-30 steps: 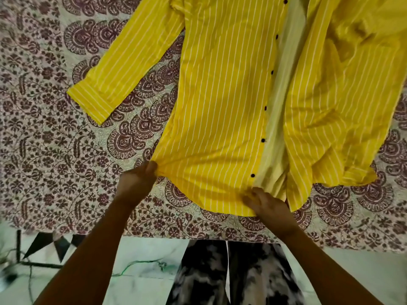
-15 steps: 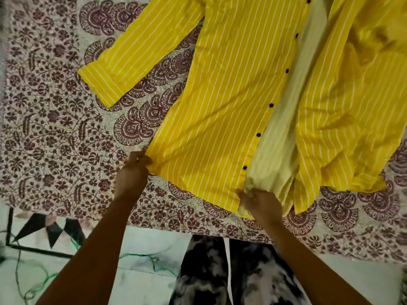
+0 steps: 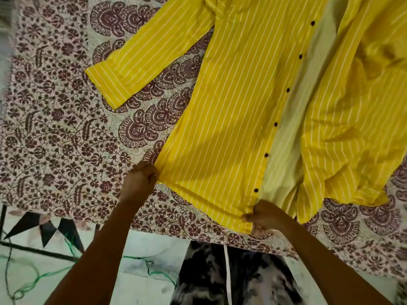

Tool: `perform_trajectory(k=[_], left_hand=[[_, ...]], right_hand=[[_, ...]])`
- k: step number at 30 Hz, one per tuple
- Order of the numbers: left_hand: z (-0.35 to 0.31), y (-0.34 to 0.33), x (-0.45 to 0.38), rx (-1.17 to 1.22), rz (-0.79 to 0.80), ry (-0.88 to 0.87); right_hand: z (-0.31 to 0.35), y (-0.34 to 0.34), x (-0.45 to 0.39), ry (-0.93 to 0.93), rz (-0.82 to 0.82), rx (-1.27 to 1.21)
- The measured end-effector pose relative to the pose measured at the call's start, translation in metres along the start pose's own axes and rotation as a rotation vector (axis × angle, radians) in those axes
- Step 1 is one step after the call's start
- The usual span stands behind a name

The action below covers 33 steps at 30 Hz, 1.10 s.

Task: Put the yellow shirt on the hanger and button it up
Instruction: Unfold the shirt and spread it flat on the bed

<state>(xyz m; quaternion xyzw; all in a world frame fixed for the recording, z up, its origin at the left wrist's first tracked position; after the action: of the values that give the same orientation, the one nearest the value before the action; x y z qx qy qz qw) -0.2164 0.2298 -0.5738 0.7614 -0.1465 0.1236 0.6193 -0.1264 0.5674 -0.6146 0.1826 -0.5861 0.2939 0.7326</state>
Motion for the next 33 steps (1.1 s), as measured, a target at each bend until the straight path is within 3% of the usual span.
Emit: perform_trajectory(k=[5, 7, 10, 14, 19, 22, 25, 27, 30, 33], left_hand=[[0.016, 0.005, -0.001, -0.066, 0.001, 0.181], [0.019, 0.014, -0.002, -0.125, -0.003, 0.248], [0.019, 0.027, -0.014, -0.149, -0.037, 0.267], [0.007, 0.046, -0.056, -0.122, -0.117, 0.211], [-0.006, 0.082, -0.124, -0.091, -0.310, 0.197], [0.015, 0.093, -0.159, -0.048, -0.395, 0.439], [0.055, 0.091, -0.175, 0.198, -0.328, 0.882], [0.074, 0.092, -0.181, 0.363, -0.283, 1.068], [0.091, 0.094, -0.187, 0.495, -0.267, 1.140], [0.107, 0.094, -0.194, 0.622, -0.262, 1.079]], right_hand=[[0.020, 0.000, -0.002, -0.168, 0.073, 0.284], [0.034, 0.004, 0.001, -0.196, 0.107, 0.282], [0.072, 0.028, 0.001, 0.025, -0.010, 0.101], [0.115, 0.072, 0.003, 0.354, -0.336, -0.342], [0.170, 0.113, -0.008, 0.620, -0.531, -0.385], [0.214, 0.135, -0.019, 0.691, -0.641, -0.286], [0.273, 0.149, -0.024, 0.802, -0.730, -0.150], [0.321, 0.153, -0.020, 0.888, -0.796, -0.012], [0.371, 0.161, -0.014, 0.979, -0.934, 0.141], [0.404, 0.176, -0.027, 0.886, -1.047, 0.317]])
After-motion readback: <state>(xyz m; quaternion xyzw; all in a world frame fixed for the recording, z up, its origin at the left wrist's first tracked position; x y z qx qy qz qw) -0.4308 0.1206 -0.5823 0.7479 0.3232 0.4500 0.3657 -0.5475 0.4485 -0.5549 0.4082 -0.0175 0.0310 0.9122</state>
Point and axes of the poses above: each hand's wrist, its own x-axis away from the middle knuckle, its own y-axis out of the back of the hand, z = x × y, the point moved 6 cm from there along -x, towards the middle knuckle, and after that the axes turned 14 degrees about -x, right-handed, at the moved point
